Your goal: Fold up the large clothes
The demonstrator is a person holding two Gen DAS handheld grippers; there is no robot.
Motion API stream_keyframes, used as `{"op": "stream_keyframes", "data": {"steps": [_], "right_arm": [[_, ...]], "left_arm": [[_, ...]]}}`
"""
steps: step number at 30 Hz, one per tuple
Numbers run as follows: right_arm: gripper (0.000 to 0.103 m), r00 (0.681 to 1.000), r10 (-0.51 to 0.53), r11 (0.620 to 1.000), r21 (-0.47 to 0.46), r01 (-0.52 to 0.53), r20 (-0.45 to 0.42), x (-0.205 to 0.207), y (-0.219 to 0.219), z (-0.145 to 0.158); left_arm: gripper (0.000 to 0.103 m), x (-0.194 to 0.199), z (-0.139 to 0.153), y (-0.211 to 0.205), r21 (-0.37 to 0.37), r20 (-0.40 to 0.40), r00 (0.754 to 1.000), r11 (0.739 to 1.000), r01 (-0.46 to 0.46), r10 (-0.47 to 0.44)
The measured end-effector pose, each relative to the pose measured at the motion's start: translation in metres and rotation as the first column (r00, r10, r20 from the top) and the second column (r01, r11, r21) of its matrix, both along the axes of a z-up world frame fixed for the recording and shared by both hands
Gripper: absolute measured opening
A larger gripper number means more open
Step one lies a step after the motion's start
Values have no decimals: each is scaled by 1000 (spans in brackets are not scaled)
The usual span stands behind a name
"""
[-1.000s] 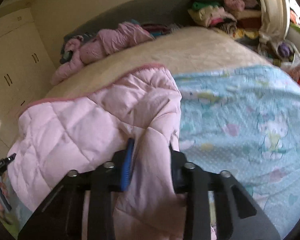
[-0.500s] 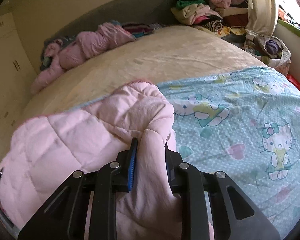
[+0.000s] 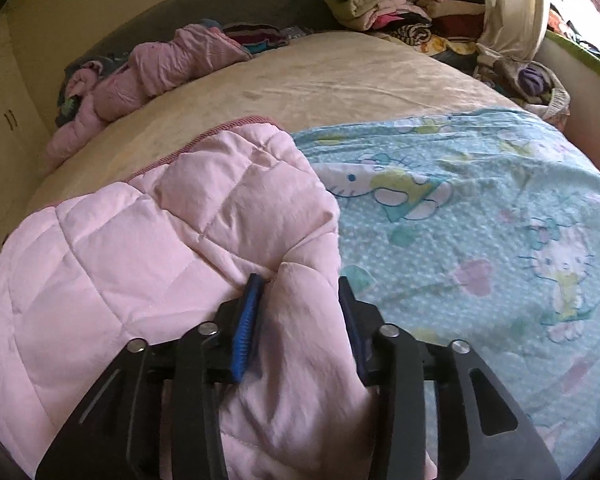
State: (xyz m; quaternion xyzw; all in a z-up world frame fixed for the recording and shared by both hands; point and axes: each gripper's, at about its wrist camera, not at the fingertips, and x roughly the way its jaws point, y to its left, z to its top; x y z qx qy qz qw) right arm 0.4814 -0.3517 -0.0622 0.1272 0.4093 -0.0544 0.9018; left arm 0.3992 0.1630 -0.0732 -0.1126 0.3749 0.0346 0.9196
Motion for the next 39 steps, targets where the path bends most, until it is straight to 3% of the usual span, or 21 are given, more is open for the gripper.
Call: {"op": "stream_keyframes", "data": {"steps": [2,4,7,9,12,15,19,22,24,30,39], "right_arm": [[67,1000,-30,999,-39,30,7,-9,-1,10],[73,997,-44,997,-57,48,60,-25,0,26],[77,985,5,993,-115,16,175,-53,16,55],[79,970,96,990,-118,-71,225,-69,37,70],[83,950,239,970,-101,-222,201,-80,78,75],[83,923,345,937,-122,-328,169,-86,124,75],[82,893,423,903,-153,-401,157,-89,175,75],[79,871,475,870,-217,-443,125,-85,209,69],[78,875,476,866,-220,-449,86,-77,222,62],[81,892,448,881,-143,-451,-50,-44,230,28],[81,891,452,883,-120,-453,-35,-40,229,15]], "left_arm": [[49,-6,5,1,6,-4,1000,1000,-13,13],[66,-13,11,4,-3,5,999,999,-32,32],[75,-27,24,3,23,25,998,998,-58,58],[78,-38,33,-2,30,37,998,998,-48,47],[80,-54,44,-12,14,51,998,1000,-23,22],[80,-67,50,-34,58,52,998,998,40,-43],[81,-81,48,-57,108,46,996,992,70,-75],[81,-81,33,-69,129,-8,997,988,83,-83],[82,-77,18,-74,153,-43,995,984,93,-87],[86,-73,2,-70,147,-50,995,985,91,-84],[88,-75,-1,-71,153,-40,996,984,90,-84]]}}
